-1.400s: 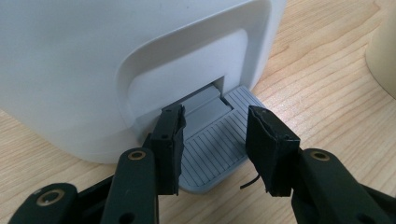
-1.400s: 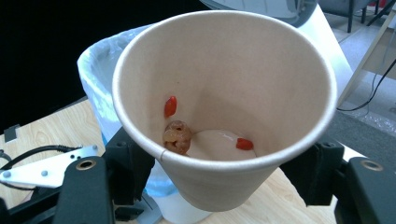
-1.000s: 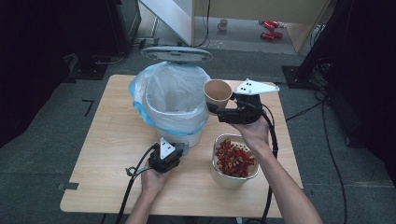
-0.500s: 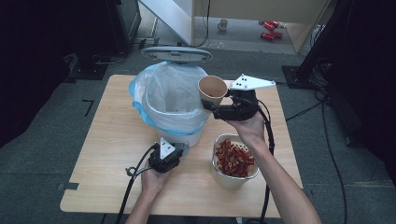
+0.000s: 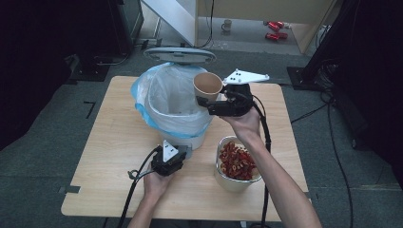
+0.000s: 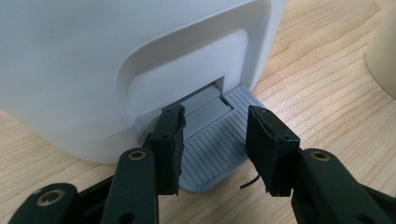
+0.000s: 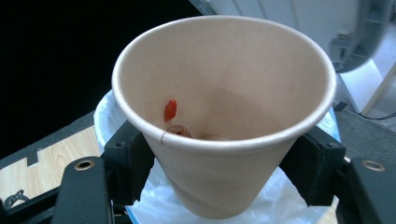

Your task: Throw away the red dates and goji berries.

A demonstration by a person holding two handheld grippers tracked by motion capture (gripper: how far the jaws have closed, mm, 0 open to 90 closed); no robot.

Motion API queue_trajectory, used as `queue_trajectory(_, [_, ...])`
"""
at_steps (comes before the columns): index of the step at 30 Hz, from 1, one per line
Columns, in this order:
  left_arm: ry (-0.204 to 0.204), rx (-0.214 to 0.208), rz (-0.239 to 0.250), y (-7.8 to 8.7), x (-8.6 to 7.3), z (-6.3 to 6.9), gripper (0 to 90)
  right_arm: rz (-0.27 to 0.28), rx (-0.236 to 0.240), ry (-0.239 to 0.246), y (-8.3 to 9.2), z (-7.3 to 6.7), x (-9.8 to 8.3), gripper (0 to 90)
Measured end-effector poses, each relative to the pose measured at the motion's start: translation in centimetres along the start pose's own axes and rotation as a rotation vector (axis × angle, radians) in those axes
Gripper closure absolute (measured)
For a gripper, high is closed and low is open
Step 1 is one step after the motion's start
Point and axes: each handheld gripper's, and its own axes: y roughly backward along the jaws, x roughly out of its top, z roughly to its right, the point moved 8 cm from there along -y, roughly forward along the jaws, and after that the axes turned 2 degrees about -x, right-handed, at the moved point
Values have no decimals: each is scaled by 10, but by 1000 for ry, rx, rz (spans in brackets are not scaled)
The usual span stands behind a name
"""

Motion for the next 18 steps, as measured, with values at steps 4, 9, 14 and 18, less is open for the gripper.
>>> queue_trajectory(4, [0, 0, -1, 0, 0, 0, 573, -16, 3, 5, -9, 0, 2, 314])
queue_trajectory(9, [0, 0, -2, 0, 0, 0, 573, -27, -9, -11, -16, 4, 2, 314])
queue_trajectory(14, [-1, 1, -2, 0, 0, 0, 573, -22, -3, -39, -21, 6, 5, 311])
queue_trajectory(18, [-1, 0, -2, 0, 0, 0, 573, -16, 26, -39, -23, 3, 10, 257])
